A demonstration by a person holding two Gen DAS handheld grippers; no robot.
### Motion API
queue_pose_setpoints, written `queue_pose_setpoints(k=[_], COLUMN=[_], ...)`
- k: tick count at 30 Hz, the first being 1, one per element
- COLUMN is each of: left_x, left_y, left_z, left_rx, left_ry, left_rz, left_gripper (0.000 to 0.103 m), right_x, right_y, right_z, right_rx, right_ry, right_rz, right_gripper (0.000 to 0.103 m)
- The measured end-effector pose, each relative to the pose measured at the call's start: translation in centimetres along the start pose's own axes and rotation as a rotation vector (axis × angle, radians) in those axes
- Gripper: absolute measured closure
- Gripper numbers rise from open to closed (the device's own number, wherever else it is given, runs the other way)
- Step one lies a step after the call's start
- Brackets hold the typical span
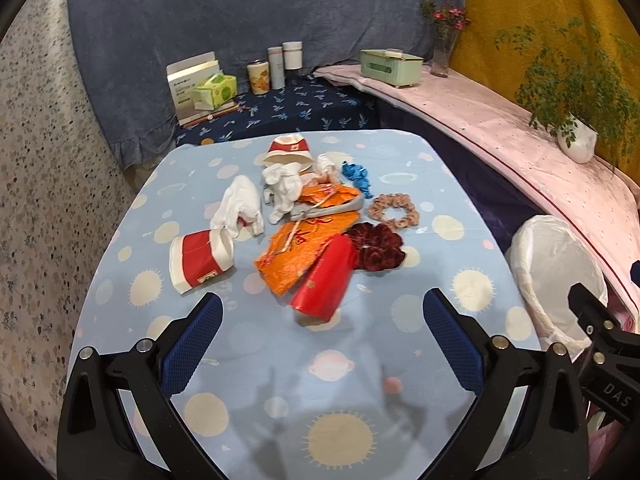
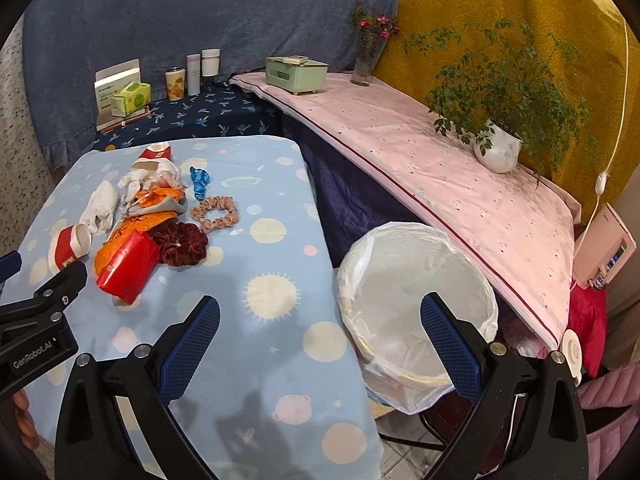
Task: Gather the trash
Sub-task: 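Grasp the red-and-white paper cup with the left tool while the right tool grasps the red packet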
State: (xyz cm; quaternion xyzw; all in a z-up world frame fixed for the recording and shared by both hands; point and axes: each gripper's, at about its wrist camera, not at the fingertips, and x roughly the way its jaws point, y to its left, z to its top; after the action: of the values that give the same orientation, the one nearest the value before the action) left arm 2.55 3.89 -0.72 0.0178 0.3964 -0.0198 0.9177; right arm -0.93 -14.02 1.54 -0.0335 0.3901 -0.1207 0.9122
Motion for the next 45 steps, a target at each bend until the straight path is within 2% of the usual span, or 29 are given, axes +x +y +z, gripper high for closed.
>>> queue_pose_setpoints(k=[11,16,21,30,35,41,43,44,45], left_x=[4.2,6.7,9.3,14.2,16.4,18.0,18.1,18.0,18.1], left_y=[8.1,11.7,13.9,16.1,16.2,16.9,17.0,17.1,17.1], left_z=[0.6,0.7,0.7,1.6,1.6,1.1,0.9,0.8,0.7], left_rx=[-0.102,-0.162,-0.180,-0.207,-0.213,-0.252,-0.253,-0.257,-0.259], left_ry=[0.006,0.038,0.076,0.146,0.203,0.246,0.246,0.246,0.249], left_rz=[0.087,0.057,0.059,0.081,0.051,0.036,0.025,0.009,-0.001], left_gripper=[0.007,0.007,0.007,0.007,0.007,0.007,0.011,0.017,0.019], right_x=[2.8,4.4,5.9,8.2,9.6,11.1,11.7,11.9,12.0], right_y=[4.4,7.1,9.8,14.6,16.7,18.9,19.4,19.6,19.8], right_z=[1.5,2.0,2.4,3.1,3.3,2.6,2.2,1.9,1.7], right_rx=[0.007,-0.005,-0.014,-0.032,-0.015,-0.021,-0.023,-0.025,-0.029], right_ry=[-0.013,-0.006,0.015,0.044,0.080,0.117,0.136,0.143,0.149], right_rz=[0.042,0.076,0.108,0.162,0.202,0.206,0.211,0.212,0.213], right_gripper=[0.007,0.007,0.007,0.007,0.007,0.007,0.008,0.009,0.012])
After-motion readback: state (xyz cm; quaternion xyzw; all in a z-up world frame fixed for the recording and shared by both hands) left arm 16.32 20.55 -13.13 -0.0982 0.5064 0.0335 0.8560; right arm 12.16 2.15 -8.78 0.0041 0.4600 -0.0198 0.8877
